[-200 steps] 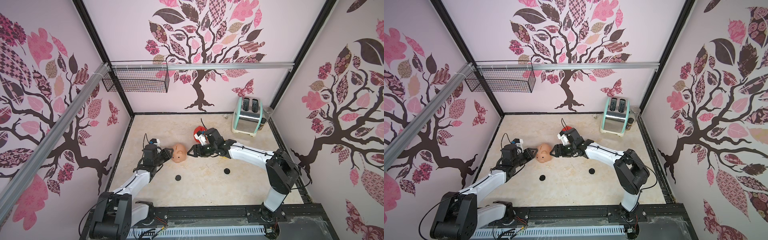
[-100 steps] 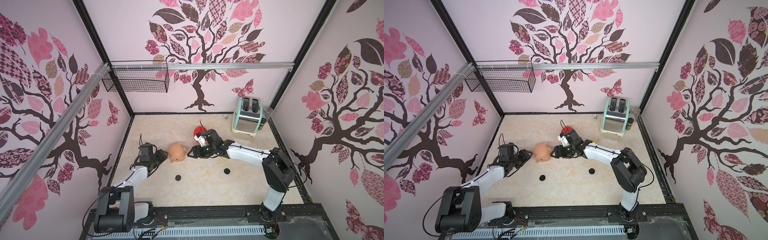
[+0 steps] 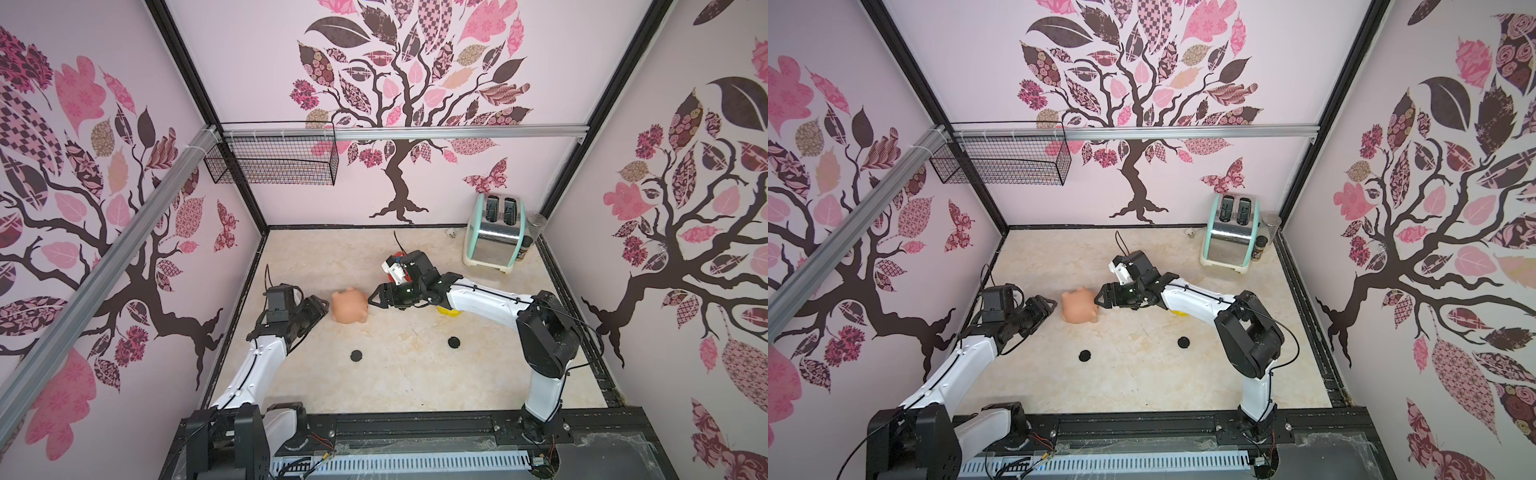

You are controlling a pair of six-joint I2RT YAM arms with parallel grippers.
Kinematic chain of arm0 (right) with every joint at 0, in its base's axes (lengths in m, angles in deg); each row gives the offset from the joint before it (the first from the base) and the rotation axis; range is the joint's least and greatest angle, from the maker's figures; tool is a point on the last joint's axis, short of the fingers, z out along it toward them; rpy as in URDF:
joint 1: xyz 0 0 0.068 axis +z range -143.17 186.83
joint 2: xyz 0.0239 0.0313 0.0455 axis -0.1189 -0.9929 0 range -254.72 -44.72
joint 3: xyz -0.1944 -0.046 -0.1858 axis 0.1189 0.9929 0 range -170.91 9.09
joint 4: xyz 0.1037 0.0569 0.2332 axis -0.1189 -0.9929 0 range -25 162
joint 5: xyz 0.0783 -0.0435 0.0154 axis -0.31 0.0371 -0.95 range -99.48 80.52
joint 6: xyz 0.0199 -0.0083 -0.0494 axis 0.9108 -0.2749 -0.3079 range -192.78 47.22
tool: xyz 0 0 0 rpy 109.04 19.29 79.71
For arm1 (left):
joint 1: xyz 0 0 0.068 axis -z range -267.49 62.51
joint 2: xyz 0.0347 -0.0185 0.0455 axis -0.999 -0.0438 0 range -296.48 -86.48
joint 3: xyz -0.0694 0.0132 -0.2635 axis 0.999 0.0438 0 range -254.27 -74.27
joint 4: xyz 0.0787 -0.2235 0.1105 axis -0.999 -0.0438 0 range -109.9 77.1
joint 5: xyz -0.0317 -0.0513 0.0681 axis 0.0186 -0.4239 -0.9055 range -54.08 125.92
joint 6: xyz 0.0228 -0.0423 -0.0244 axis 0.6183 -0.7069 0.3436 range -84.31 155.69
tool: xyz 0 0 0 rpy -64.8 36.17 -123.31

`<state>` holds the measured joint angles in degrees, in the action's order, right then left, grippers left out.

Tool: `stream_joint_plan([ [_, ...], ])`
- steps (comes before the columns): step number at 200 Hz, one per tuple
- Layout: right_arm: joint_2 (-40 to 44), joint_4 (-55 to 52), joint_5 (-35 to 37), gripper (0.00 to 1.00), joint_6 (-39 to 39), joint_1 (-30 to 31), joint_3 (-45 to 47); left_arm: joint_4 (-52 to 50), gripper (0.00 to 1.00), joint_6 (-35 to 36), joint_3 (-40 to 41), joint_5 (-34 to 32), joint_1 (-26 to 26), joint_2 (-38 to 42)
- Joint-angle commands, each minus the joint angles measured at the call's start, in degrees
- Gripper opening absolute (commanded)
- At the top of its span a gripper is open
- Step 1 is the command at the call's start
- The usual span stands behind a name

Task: Close piggy banks
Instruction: Turn over the piggy bank at the center of the board.

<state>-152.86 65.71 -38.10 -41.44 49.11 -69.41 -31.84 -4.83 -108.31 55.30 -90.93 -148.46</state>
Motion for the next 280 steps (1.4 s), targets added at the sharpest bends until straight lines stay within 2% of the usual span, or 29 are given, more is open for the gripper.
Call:
stream_joint_plan([
  [1,-2.34,-1.4,0.17,0.74,-1.25,-0.01,-3.07,-3.92,0.63,0.7,1.18,-0.1,-0.07,4.05],
  [38,-4.62,-2.33,0.06,0.74,-0.79,-0.01,-5.77,-5.69,0.63,0.46,0.89,1.19,-0.07,6.59],
  [112,-4.6,-0.92,-1.26,0.7,0.26,0.12,-2.72,-7.49,0.61,1.31,-3.88,2.1,-0.07,3.98],
  [169,-5.87,-0.51,-2.71,0.67,1.12,1.44,-3.61,-5.7,0.6,1.57,-3.7,3.9,-0.01,0.73],
  [280,-7.74,0.83,-4.66,0.67,2.75,4.25,-3.55,-1.45,0.6,0.87,-5.99,5.57,0.01,-7.22],
])
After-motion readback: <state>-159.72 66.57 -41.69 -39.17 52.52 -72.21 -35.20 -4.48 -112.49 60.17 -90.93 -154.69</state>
